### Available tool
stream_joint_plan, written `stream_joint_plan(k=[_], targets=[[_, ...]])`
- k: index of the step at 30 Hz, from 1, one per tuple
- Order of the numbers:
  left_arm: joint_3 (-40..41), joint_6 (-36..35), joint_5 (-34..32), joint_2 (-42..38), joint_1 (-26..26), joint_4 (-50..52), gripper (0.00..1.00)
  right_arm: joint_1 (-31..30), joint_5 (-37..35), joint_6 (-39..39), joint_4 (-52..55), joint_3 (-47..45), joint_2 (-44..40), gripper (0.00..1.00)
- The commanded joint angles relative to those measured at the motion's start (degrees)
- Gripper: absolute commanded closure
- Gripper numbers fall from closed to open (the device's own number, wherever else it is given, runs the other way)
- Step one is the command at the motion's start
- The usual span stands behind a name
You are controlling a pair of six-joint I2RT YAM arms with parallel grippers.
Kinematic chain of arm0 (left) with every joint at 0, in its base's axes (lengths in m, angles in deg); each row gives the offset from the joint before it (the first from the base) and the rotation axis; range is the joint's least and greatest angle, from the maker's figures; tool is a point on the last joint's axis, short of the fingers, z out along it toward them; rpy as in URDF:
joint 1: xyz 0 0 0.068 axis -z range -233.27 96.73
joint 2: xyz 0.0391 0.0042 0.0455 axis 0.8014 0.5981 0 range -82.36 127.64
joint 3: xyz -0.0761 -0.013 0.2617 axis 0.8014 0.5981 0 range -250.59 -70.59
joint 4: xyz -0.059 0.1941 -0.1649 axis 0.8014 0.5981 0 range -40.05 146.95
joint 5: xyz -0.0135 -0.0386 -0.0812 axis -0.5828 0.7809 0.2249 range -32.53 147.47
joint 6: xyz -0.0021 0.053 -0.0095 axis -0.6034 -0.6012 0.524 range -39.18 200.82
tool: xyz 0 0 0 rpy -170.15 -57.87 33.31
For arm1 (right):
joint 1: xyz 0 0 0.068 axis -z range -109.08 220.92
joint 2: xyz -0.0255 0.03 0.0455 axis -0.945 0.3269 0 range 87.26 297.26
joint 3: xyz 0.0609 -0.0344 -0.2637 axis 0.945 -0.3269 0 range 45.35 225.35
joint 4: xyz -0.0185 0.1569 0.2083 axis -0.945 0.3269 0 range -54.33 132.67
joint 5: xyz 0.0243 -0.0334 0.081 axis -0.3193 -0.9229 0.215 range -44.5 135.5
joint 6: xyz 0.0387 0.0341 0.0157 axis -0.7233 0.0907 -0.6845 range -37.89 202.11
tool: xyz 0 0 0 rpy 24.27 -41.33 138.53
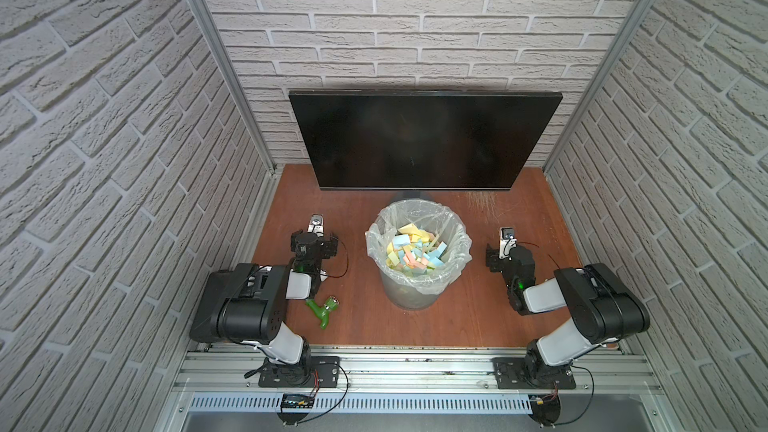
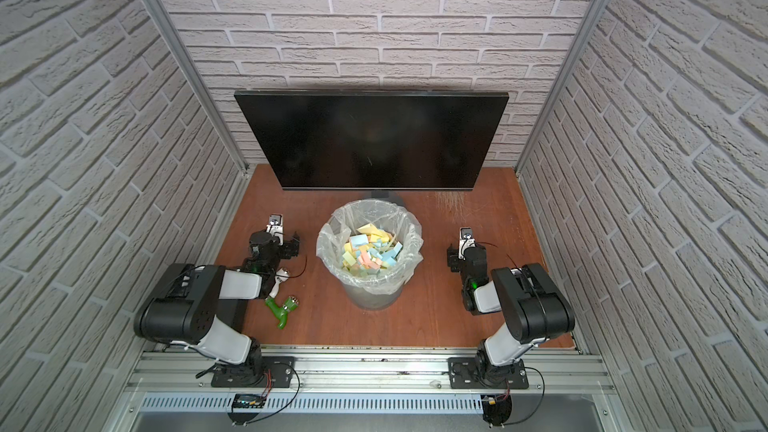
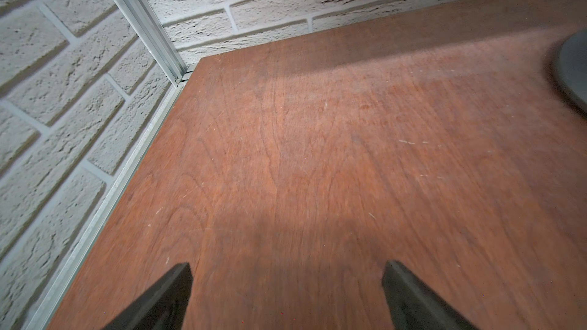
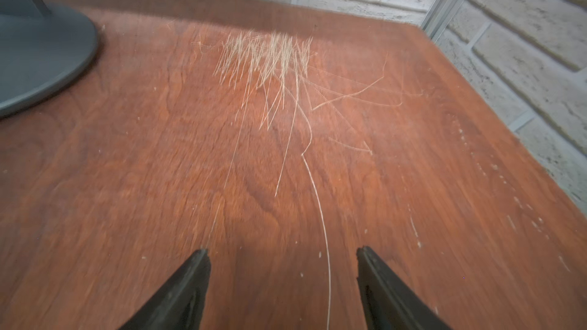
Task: Remove the sticky note from the monitor
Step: Reset both arms
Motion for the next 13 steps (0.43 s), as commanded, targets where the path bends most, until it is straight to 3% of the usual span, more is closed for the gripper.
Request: stream_joint_plan(k=[1,4,13], targets=[[-1.2,0.3,1.2,-0.5,-0.5,-1.7,0.02,1.0,4.6,0.8,0.5,6.2,-0.7,0.00],[-1.2,0.2,1.4,-0.5,-0.6,-1.6,0.02,1.7,5.0,0.3,5.4,7.3,-2.4,0.01],[-1.4,0.3,1.7,-0.5,-0.8,-1.3,0.02,1.9,5.5,0.1,3.9,7.3,-1.5,0.01]])
